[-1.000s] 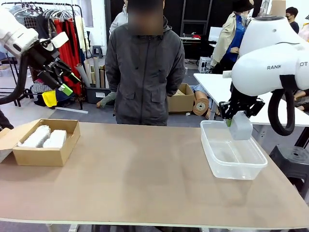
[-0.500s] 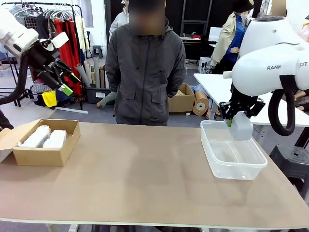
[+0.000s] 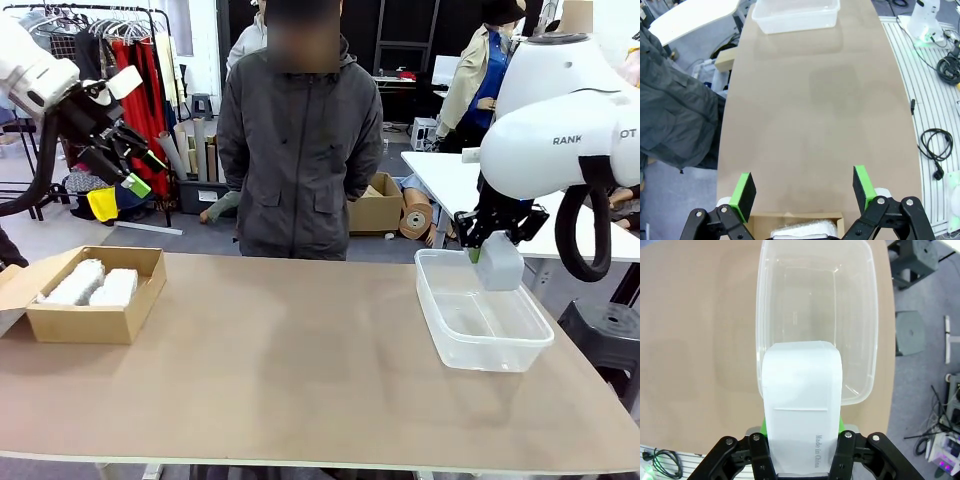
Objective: Separate and place wrapped and unwrapped clocks.
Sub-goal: If the picked Digital clock is wrapped, place it in the Package Box ; if not, place it in the Organizing box.
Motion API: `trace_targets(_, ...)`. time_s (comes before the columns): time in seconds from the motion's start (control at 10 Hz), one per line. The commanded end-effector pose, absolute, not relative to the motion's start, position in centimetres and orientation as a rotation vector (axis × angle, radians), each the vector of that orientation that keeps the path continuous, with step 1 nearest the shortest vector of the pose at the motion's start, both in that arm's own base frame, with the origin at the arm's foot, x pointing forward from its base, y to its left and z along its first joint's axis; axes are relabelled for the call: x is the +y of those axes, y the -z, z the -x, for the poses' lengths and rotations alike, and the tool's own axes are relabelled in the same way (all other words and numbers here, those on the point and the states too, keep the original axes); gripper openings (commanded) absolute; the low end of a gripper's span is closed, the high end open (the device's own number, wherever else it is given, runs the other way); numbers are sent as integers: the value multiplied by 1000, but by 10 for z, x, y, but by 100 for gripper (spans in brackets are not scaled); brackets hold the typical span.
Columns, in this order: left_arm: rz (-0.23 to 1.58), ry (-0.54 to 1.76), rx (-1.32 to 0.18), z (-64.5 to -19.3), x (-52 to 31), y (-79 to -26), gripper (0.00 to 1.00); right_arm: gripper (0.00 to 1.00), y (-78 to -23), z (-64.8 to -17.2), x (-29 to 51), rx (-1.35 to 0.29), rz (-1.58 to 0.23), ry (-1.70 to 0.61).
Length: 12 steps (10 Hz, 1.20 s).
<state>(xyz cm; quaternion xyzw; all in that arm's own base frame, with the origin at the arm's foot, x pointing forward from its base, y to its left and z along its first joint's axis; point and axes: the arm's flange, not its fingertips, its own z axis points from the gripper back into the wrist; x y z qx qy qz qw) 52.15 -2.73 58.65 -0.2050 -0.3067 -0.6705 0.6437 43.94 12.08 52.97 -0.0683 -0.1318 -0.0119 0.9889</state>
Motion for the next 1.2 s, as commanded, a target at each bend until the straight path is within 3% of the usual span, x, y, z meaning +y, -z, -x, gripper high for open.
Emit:
trace_targets(0.0, 462, 1546, -694, -519, -24, -587, 100, 0, -528, -474, 123, -220, 102, 43)
trace_targets(0.5, 462, 1546, -694, -519, -24, -587, 100, 0, -490, -569, 103, -63, 42, 81)
trace_targets(1.1, 462, 1546, -694, -519, -24, -587, 100, 0, -431, -577, 41, 12, 12, 98)
